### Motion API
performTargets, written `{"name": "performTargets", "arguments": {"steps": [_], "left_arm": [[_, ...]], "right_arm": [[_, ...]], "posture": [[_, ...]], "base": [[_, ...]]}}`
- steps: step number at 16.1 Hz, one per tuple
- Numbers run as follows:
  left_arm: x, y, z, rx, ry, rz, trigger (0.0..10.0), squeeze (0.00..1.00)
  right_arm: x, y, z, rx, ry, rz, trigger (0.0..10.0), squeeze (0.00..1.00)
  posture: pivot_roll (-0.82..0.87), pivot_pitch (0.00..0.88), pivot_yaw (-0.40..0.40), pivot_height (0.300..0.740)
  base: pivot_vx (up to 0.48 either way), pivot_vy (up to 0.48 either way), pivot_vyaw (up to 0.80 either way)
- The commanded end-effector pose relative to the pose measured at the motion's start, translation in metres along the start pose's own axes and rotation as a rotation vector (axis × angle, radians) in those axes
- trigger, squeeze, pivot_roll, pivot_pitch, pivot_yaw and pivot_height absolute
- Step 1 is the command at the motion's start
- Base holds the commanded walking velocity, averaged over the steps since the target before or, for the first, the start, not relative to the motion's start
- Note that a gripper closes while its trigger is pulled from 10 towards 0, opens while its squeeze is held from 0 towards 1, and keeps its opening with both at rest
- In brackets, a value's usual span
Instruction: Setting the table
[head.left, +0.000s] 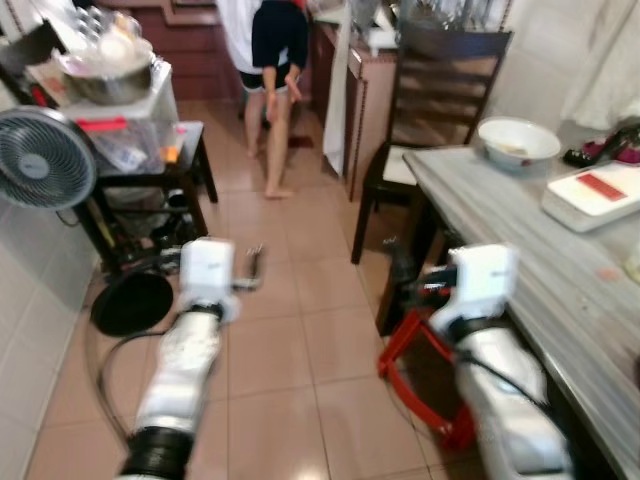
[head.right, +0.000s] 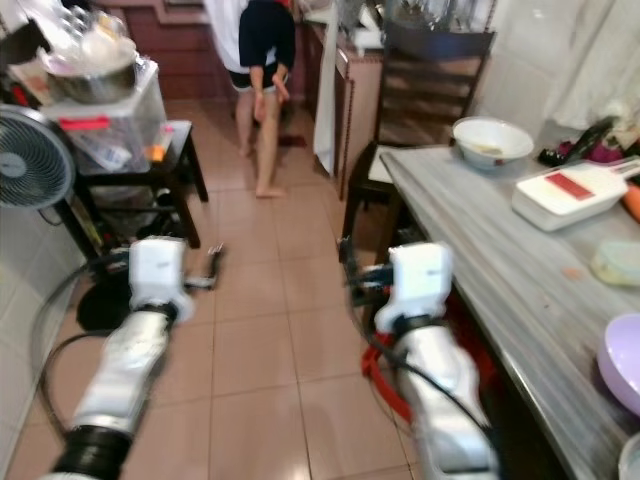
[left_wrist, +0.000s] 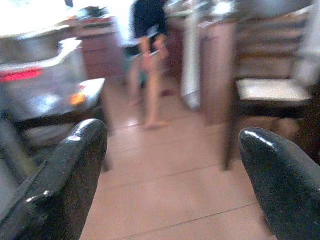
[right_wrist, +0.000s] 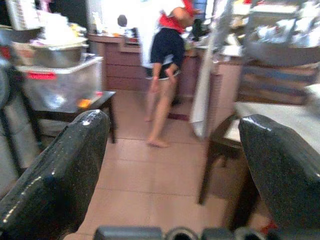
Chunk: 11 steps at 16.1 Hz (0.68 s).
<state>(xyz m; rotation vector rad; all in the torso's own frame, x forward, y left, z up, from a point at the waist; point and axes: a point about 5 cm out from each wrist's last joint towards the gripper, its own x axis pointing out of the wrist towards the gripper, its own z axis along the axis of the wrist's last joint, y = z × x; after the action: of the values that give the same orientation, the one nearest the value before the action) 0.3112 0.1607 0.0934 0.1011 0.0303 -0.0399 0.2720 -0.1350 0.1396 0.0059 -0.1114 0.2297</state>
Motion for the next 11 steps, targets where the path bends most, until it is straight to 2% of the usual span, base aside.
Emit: {"name": "performTargets", "arguments": {"steps": [1, 2, 5, 7, 9, 11], "left_arm": [[0.001, 0.002, -0.009, 0.018, 0.035, 0.002, 10.0, 0.00], [0.001, 0.004, -0.012, 0.025, 0.047, 0.007, 10.0, 0.00], [0.000, 0.017, -0.038, 0.047, 0.162, 0.029, 10.0, 0.00], [-0.003, 0.026, -0.056, 0.045, 0.253, 0.055, 10.0, 0.00], [-0.003, 0.029, -0.061, 0.045, 0.285, 0.066, 10.0, 0.00], [-0.002, 0.029, -0.063, 0.048, 0.291, 0.055, 10.0, 0.00]], "right_arm": [[0.001, -0.013, -0.011, -0.003, 0.037, -0.032, 10.0, 0.00], [0.002, -0.014, -0.014, -0.002, 0.043, -0.034, 10.0, 0.00], [0.010, -0.021, -0.036, -0.009, 0.108, -0.027, 10.0, 0.00], [0.011, -0.027, -0.059, 0.011, 0.194, -0.069, 10.0, 0.00], [0.011, -0.026, -0.067, 0.029, 0.217, -0.083, 10.0, 0.00], [0.013, -0.024, -0.071, 0.057, 0.216, -0.098, 10.0, 0.00]], "posture": [[-0.05, 0.000, -0.033, 0.740], [-0.05, 0.000, -0.033, 0.740], [-0.04, 0.000, -0.024, 0.740], [-0.02, 0.000, -0.025, 0.740], [-0.03, 0.000, -0.017, 0.740], [-0.02, 0.000, -0.010, 0.740]], "base": [[0.000, 0.000, 0.80], [0.000, 0.000, 0.80], [0.000, 0.000, 0.00], [0.000, 0.000, 0.00], [0.000, 0.000, 0.00], [0.000, 0.272, 0.00]]}}
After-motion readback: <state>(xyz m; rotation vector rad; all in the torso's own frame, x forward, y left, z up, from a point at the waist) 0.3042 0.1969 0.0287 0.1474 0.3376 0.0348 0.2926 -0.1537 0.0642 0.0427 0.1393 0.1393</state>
